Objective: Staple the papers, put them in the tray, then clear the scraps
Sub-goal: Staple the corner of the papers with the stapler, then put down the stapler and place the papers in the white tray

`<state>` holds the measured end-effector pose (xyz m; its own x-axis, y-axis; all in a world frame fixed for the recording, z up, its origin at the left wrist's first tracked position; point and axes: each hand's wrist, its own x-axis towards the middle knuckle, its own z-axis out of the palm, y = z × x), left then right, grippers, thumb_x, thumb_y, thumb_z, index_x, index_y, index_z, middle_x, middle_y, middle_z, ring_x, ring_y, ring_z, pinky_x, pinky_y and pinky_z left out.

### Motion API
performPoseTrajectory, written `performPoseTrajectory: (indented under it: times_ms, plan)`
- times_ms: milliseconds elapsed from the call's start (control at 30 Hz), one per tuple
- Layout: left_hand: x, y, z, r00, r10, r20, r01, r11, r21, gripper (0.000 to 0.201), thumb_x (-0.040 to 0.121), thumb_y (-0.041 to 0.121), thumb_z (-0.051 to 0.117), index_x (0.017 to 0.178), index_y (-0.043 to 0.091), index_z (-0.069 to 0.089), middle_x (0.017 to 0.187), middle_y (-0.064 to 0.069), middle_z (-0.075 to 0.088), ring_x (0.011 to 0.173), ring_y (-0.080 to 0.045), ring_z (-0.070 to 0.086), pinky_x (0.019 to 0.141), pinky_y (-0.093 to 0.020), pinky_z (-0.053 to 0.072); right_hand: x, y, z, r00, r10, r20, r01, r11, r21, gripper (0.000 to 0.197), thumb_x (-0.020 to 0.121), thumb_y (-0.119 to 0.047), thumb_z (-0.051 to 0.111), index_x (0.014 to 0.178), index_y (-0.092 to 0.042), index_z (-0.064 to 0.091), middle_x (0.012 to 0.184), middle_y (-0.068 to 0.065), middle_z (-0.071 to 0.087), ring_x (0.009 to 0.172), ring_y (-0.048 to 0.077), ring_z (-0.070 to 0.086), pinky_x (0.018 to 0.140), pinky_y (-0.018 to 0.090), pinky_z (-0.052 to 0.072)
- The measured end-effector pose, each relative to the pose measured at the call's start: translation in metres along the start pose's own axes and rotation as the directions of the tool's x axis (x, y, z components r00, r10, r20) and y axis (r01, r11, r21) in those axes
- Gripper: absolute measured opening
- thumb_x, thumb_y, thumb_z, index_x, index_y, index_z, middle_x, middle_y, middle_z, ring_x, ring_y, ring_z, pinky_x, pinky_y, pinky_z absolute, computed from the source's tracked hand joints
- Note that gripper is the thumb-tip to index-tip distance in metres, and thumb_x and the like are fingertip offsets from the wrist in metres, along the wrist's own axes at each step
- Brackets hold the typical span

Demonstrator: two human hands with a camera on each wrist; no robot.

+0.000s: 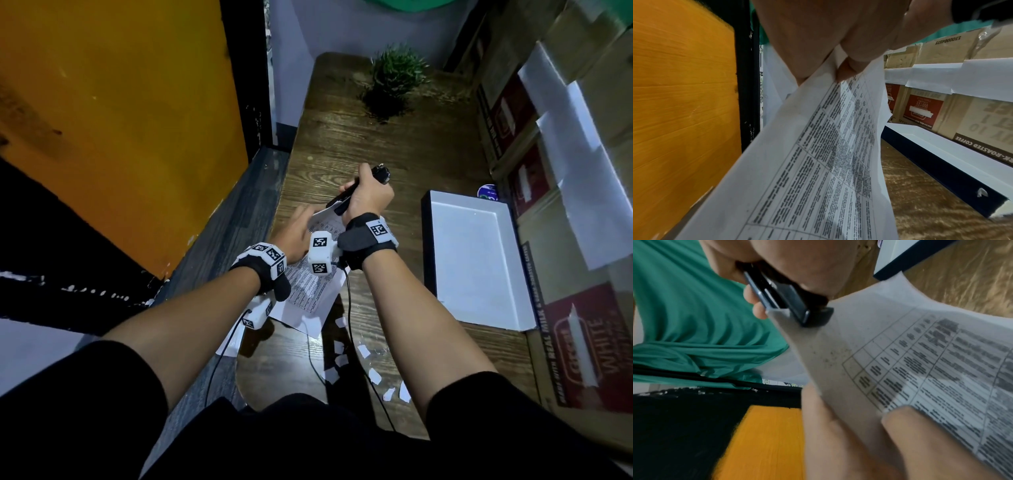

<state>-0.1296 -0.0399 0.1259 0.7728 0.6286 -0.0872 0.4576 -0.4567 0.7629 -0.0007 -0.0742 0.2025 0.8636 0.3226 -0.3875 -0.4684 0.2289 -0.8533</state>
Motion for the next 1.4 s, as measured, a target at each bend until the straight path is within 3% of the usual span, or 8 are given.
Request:
performPoseTrajectory:
  times_ms: [133, 233, 300, 400, 533, 900, 1233, 1400]
  plan:
    - [-0.003, -0.001, 0.004, 0.999, -0.034, 0.025, 0.032, 0.998, 0.059, 0.058, 0.087, 0.005, 0.054, 0.136, 0.026, 0.032, 0.123, -0.004, 0.044, 0.104, -0.029, 0.057, 0.09, -0.047, 0.052, 0.0, 0.001, -0.005, 0.997, -0.016, 0.07, 0.017, 1.0, -0.02, 0.018, 0.08, -0.001, 0.063, 0.07, -0.007, 0.05, 0.047, 0.005, 0.055, 0.043, 0.02, 0.054, 0.051, 0.031, 0.051]
    - [-0.002, 0.001, 0.005, 0.994, -0.105, -0.015, 0.105, 0.993, 0.057, 0.055, 0.09, 0.001, 0.043, 0.14, 0.019, 0.03, 0.124, -0.007, 0.042, 0.099, -0.03, 0.057, 0.089, -0.047, 0.051, 0.01, -0.002, -0.021, 0.983, -0.128, 0.13, 0.141, 0.986, -0.09, 0.034, 0.074, -0.004, 0.074, 0.097, -0.013, 0.051, 0.089, 0.008, 0.064, 0.082, 0.022, 0.065, 0.082, 0.039, 0.056]
    - [-0.003, 0.002, 0.005, 0.991, -0.13, -0.041, 0.132, 0.989, 0.065, 0.055, 0.09, 0.0, 0.042, 0.141, 0.017, 0.029, 0.125, -0.01, 0.042, 0.096, -0.03, 0.057, 0.087, -0.044, 0.052, 0.02, -0.01, -0.045, 0.956, -0.23, 0.185, 0.274, 0.923, -0.271, 0.051, 0.076, -0.001, 0.072, 0.111, -0.017, 0.038, 0.101, 0.004, 0.056, 0.09, 0.016, 0.06, 0.084, 0.026, 0.052]
    - [0.0, 0.002, 0.006, 0.987, -0.149, -0.065, 0.153, 0.985, 0.074, 0.051, 0.09, -0.001, 0.04, 0.138, 0.016, 0.032, 0.129, -0.013, 0.04, 0.103, -0.032, 0.056, 0.09, -0.042, 0.049, 0.035, -0.019, -0.105, 0.912, -0.223, 0.345, 0.396, 0.704, -0.59, 0.047, 0.081, 0.003, 0.062, 0.109, -0.015, 0.028, 0.096, 0.0, 0.047, 0.077, 0.013, 0.056, 0.063, 0.022, 0.052]
    - [0.006, 0.004, 0.013, 0.984, -0.142, -0.107, 0.152, 0.984, 0.091, 0.042, 0.091, 0.0, 0.04, 0.133, 0.008, 0.037, 0.131, -0.017, 0.041, 0.113, -0.034, 0.051, 0.094, -0.041, 0.043, 0.055, -0.016, -0.228, 0.932, -0.077, 0.354, 0.362, 0.209, -0.908, 0.042, 0.074, 0.003, 0.066, 0.107, -0.008, 0.043, 0.104, 0.017, 0.049, 0.092, 0.029, 0.052, 0.085, 0.041, 0.047]
    - [0.009, 0.013, 0.028, 0.962, -0.161, -0.219, 0.188, 0.976, 0.108, 0.034, 0.087, 0.002, 0.043, 0.121, 0.002, 0.043, 0.126, -0.019, 0.047, 0.114, -0.035, 0.052, 0.093, -0.047, 0.046, 0.076, -0.007, -0.454, 0.99, -0.007, -0.144, -0.141, -0.241, -0.96, 0.031, 0.081, 0.0, 0.064, 0.111, 0.006, 0.058, 0.114, 0.029, 0.062, 0.106, 0.043, 0.06, 0.087, 0.046, 0.052]
    - [0.001, 0.014, 0.032, 0.94, -0.186, -0.286, 0.223, 0.97, 0.102, 0.027, 0.088, 0.006, 0.043, 0.115, 0.004, 0.046, 0.119, -0.016, 0.048, 0.103, -0.031, 0.055, 0.081, -0.046, 0.049, 0.099, -0.001, -0.488, 0.979, 0.0, -0.204, -0.194, -0.313, -0.93, 0.028, 0.086, -0.004, 0.059, 0.111, 0.01, 0.059, 0.114, 0.033, 0.06, 0.1, 0.045, 0.061, 0.083, 0.049, 0.053]
    - [-0.004, 0.025, 0.026, 0.94, -0.187, -0.286, 0.205, 0.978, 0.033, 0.027, 0.087, 0.007, 0.04, 0.113, 0.006, 0.047, 0.114, -0.017, 0.049, 0.1, -0.034, 0.055, 0.084, -0.046, 0.05, 0.085, -0.01, -0.44, 0.98, -0.142, -0.141, -0.18, -0.311, -0.933, 0.05, 0.084, -0.014, 0.06, 0.129, -0.003, 0.043, 0.133, 0.024, 0.043, 0.122, 0.041, 0.041, 0.1, 0.053, 0.035]
